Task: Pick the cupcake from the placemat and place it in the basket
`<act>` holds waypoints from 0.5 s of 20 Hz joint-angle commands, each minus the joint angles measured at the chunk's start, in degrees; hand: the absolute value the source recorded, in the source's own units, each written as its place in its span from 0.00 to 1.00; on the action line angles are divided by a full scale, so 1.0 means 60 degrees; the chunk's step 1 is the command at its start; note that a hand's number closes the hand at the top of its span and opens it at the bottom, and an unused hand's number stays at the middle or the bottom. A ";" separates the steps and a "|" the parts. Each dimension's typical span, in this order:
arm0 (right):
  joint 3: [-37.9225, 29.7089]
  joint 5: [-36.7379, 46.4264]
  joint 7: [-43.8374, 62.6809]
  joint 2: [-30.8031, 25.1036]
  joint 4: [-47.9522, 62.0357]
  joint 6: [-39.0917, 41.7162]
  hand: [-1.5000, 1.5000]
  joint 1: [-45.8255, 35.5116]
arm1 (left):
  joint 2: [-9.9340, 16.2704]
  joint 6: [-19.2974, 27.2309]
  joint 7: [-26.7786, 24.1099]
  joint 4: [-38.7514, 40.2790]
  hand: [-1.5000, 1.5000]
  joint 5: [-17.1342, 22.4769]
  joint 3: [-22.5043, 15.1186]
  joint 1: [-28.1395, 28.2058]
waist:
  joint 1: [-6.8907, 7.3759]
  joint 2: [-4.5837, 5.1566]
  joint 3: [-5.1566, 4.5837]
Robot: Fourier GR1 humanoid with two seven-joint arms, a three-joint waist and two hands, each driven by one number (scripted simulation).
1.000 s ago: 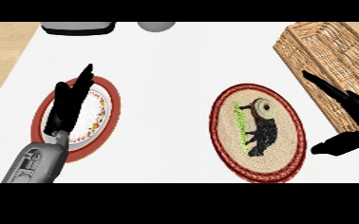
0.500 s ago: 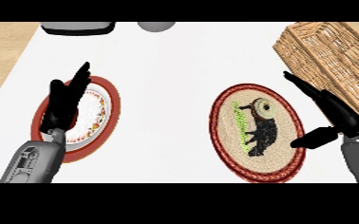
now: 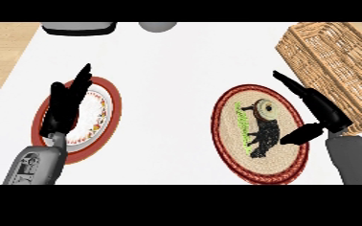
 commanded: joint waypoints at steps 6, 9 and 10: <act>0.0051 0.0654 0.0122 0.0325 0.1151 0.0058 0.00 -0.0806 | -0.0176 -0.0468 -0.0475 0.0122 0.50 -0.0180 0.0489 0.0274 | 0.0016 0.0003 -0.0001; -0.0004 0.0637 -0.0254 0.0382 0.0921 -0.0011 0.00 -0.0055 | -0.0221 -0.0577 -0.0033 0.0143 0.50 -0.0328 0.0554 -0.0183 | -0.0020 -0.0002 -0.0001; -0.0048 0.0643 0.0011 0.0395 0.1084 0.0191 0.00 -0.0670 | -0.0549 -0.0438 0.0284 -0.0195 0.50 -0.0323 0.0378 0.0004 | 0.0000 -0.0002 0.0000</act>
